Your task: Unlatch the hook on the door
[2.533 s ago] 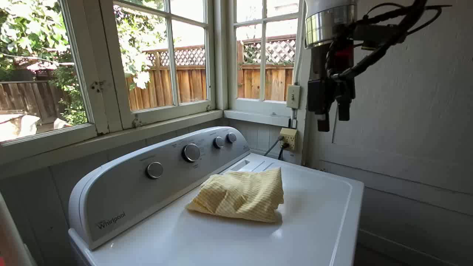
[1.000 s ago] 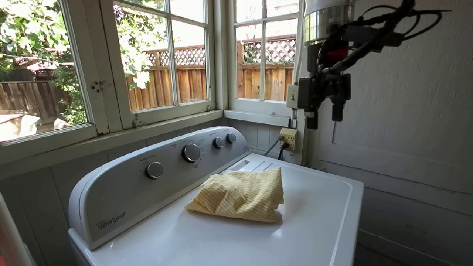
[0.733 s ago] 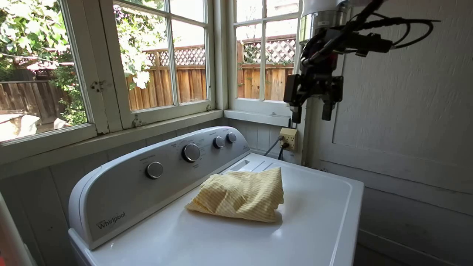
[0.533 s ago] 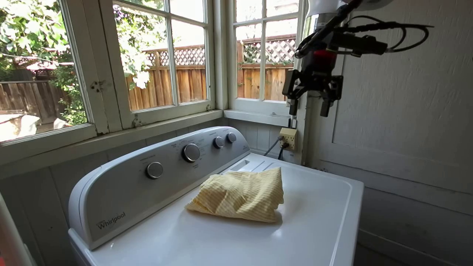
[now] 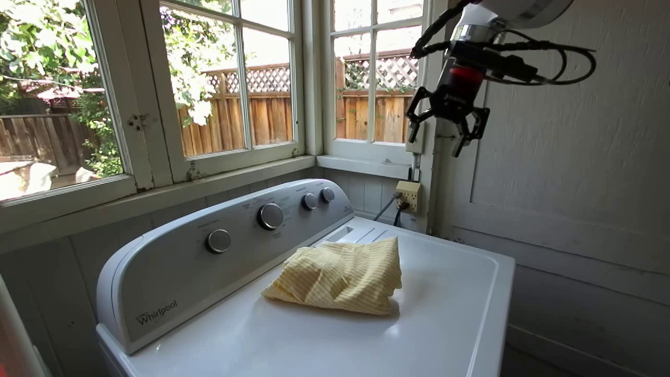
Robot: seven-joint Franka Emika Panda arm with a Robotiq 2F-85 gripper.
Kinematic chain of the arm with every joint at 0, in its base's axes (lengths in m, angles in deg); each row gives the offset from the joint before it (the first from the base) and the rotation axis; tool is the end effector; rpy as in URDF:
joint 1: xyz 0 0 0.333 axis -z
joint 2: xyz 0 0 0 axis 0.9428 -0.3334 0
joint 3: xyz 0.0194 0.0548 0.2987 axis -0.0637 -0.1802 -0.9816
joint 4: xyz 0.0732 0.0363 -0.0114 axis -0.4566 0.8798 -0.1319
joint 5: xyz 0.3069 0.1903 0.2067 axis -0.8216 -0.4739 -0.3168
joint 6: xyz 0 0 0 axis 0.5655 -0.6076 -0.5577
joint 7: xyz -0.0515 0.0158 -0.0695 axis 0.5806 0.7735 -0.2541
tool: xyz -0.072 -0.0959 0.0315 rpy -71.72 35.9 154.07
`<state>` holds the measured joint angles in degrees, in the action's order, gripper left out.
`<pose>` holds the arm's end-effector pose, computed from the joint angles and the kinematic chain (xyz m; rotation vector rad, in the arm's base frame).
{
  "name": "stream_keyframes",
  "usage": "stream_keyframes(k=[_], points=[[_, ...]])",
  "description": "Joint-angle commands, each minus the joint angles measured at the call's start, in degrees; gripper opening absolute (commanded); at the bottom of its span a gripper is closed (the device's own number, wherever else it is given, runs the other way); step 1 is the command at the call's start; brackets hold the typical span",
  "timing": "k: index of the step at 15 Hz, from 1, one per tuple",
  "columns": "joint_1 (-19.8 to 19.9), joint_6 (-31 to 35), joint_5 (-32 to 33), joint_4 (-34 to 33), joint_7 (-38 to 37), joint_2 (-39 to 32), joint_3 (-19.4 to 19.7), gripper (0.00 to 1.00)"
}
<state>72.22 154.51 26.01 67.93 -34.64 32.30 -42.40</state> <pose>0.4766 -0.0009 0.4712 -2.7581 0.6587 -0.0505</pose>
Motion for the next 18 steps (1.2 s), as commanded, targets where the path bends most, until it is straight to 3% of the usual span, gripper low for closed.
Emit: stream_keyframes(k=[1,5,6,8,11,13,18], points=[[0.71,6.85,-7.49,0.19,-2.19,-3.32,1.34,1.0],[0.13,20.96,-17.24,2.09,1.58,-6.07,2.69,1.0],[0.73,15.36,-13.02,0.58,-0.35,-5.19,2.1,1.0],[0.74,19.19,-15.16,1.07,0.61,-6.36,2.31,1.0],[0.74,19.44,-15.55,1.06,0.63,-6.53,2.33,1.0],[-0.18,28.48,-21.46,2.39,-0.89,-7.07,1.56,1.0],[1.28,41.82,-24.33,2.46,-6.55,-8.63,1.12,1.0]])
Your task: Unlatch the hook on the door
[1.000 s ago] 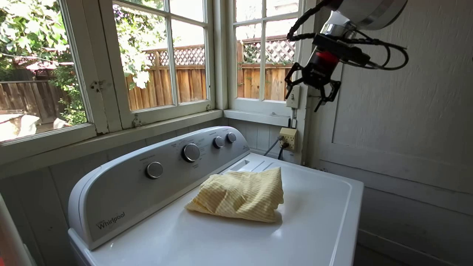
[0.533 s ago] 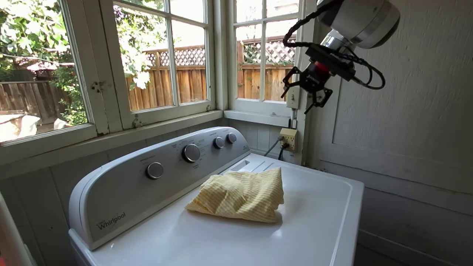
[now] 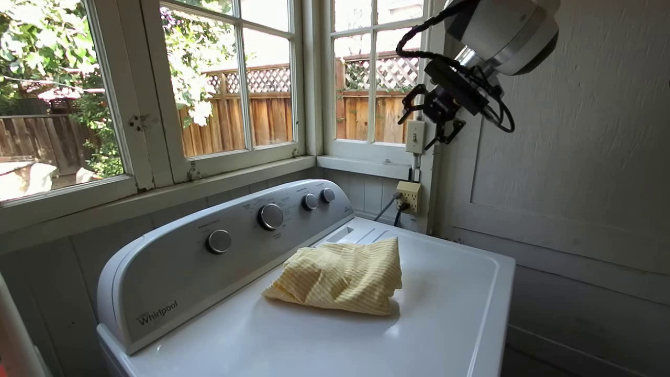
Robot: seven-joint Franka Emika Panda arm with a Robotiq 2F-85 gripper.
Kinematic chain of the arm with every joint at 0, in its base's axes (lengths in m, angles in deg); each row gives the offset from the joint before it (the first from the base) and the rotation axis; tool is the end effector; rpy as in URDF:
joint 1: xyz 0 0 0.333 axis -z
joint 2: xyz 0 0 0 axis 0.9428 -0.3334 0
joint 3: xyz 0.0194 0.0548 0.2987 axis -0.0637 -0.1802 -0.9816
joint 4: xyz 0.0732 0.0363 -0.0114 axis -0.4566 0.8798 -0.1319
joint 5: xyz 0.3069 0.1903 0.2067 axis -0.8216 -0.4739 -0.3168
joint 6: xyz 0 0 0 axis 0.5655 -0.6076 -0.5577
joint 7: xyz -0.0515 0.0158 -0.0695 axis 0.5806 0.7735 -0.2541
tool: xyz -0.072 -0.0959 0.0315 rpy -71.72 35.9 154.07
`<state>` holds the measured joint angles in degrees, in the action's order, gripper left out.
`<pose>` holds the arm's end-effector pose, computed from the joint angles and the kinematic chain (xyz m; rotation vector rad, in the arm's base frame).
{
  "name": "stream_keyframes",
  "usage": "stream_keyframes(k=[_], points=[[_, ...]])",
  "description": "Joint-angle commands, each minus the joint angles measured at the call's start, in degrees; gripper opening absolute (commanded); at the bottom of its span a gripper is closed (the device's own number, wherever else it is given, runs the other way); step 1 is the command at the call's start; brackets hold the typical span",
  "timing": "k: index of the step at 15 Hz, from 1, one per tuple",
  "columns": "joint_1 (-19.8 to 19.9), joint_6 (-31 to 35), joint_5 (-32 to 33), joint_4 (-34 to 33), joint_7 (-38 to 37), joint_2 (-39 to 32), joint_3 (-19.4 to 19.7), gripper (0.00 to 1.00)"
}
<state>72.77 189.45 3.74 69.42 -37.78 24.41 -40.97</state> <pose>0.5395 -0.0547 0.4535 -2.2283 1.1603 -0.5470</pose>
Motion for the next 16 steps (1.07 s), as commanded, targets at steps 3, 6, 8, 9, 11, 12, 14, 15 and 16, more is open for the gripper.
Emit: stream_keyframes(k=[3,6,8,9,11,12,14,15,16], points=[[1.54,12.86,-4.1,0.57,-6.57,-2.22,0.71,1.0],[1.39,16.44,-9.69,-0.22,-7.67,-3.64,2.38,1.0],[0.27,17.89,-17.17,-1.26,-5.66,-4.64,3.9,1.0],[-0.53,18.52,-22.19,-2.1,-3.51,-5.04,4.67,1.0],[-2.31,17.3,-30.9,-4.78,1.22,-5.86,7.12,1.0],[-2.37,16.54,-35.22,-6.19,4.99,-6.68,7.87,1.0],[-0.71,17.01,-29.13,-3.57,1.25,-4.74,5.98,1.0],[-0.66,17.01,-28.96,-3.56,1.22,-4.74,5.97,1.0],[-0.66,17.01,-28.94,-3.54,1.21,-4.74,5.91,1.0]])
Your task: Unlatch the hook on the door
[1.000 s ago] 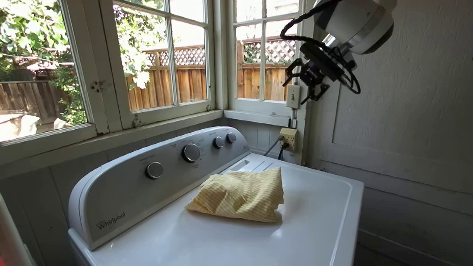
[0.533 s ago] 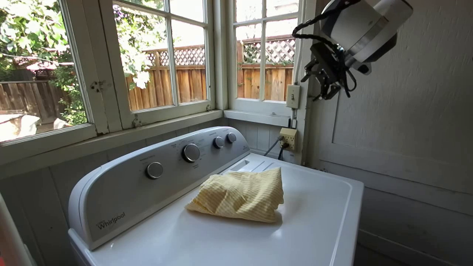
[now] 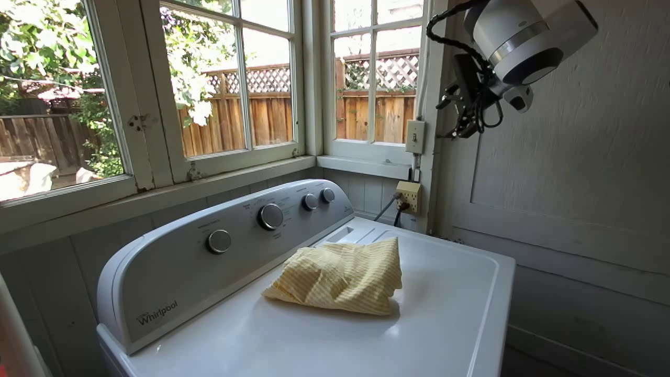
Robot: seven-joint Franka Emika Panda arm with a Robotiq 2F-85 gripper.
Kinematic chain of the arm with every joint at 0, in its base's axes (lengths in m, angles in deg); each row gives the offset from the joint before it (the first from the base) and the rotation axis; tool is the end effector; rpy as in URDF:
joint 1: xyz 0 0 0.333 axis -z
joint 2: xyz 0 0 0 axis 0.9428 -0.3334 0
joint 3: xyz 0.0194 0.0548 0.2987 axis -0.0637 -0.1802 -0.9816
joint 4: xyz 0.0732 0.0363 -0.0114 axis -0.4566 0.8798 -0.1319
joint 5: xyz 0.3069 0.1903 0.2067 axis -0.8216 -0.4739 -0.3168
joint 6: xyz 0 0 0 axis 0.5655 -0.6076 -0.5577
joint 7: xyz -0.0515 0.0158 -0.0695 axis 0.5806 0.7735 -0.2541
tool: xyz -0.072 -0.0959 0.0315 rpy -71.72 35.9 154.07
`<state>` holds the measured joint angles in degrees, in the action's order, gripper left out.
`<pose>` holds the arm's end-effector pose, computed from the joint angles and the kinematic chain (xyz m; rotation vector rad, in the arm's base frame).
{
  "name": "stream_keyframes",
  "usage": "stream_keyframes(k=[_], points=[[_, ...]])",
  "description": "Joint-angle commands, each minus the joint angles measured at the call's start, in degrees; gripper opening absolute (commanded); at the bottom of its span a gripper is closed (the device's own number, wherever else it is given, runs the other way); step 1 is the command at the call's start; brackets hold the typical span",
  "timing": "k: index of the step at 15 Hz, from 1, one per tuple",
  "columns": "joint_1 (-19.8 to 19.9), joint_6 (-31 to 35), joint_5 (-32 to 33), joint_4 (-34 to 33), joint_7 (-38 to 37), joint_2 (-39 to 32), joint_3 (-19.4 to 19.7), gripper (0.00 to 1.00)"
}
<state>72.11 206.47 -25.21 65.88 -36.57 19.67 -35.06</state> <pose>0.5427 -0.1520 0.4529 -1.5775 1.6288 -0.7314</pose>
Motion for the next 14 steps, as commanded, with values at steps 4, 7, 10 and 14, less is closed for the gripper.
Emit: stream_keyframes(k=[4,7,10,14], points=[[0.02,-0.19,-0.3,-0.37,0.44,-0.6,-0.02,1.0],[0.6,-2.11,-3.23,-1.76,2.13,-1.99,1.91,1.0],[1.16,-4.3,-7.45,-3.17,4.82,-3.22,4.63,1.0],[1.43,-9.37,-19.19,-6.17,15.05,-5.81,7.75,1.0]])
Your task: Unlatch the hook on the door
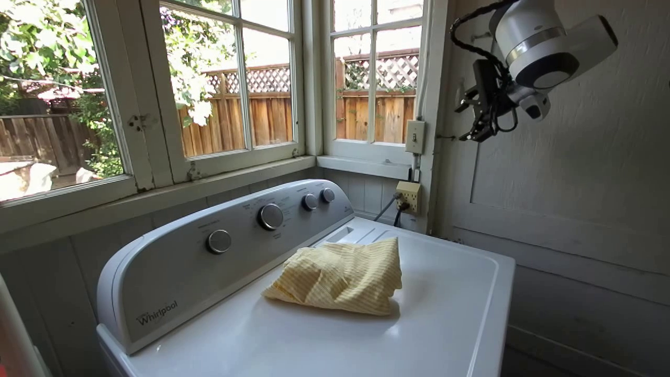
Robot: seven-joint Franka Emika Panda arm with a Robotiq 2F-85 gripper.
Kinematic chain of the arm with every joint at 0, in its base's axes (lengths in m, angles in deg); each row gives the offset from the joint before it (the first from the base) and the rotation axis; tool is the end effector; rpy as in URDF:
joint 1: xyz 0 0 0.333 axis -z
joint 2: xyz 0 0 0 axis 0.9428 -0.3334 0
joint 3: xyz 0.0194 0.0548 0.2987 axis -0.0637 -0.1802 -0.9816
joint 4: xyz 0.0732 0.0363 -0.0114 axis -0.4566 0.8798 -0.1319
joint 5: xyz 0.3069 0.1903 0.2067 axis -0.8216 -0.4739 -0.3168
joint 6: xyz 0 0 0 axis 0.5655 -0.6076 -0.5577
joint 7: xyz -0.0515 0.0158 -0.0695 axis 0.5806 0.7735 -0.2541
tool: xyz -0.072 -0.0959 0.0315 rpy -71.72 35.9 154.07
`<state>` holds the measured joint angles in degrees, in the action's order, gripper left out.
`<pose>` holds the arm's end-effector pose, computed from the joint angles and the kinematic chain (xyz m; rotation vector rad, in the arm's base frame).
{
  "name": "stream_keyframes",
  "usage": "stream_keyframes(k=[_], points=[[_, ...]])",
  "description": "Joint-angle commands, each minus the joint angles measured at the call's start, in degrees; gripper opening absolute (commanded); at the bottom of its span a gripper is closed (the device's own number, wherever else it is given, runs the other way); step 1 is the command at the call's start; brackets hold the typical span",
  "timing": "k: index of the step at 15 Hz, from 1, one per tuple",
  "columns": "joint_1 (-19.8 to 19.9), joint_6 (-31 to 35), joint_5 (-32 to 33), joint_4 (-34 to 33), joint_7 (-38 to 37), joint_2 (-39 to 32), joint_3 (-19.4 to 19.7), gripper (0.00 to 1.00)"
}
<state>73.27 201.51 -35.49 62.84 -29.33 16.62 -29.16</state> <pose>0.5363 -0.2128 0.4373 -1.4385 1.6798 -0.7054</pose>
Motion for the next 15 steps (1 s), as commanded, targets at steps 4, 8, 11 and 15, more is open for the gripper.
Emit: stream_keyframes(k=[4,8,11,15], points=[[0.72,-7.58,-21.89,-5.59,23.77,-6.27,3.17,1.0],[1.25,-9.91,-36.24,-7.33,40.31,-10.37,3.91,1.0],[1.55,-13.19,-44.08,-8.63,49.02,-13.57,4.21,1.0],[3.67,-17.32,-52.98,-10.74,58.72,-17.05,2.5,1.0]])
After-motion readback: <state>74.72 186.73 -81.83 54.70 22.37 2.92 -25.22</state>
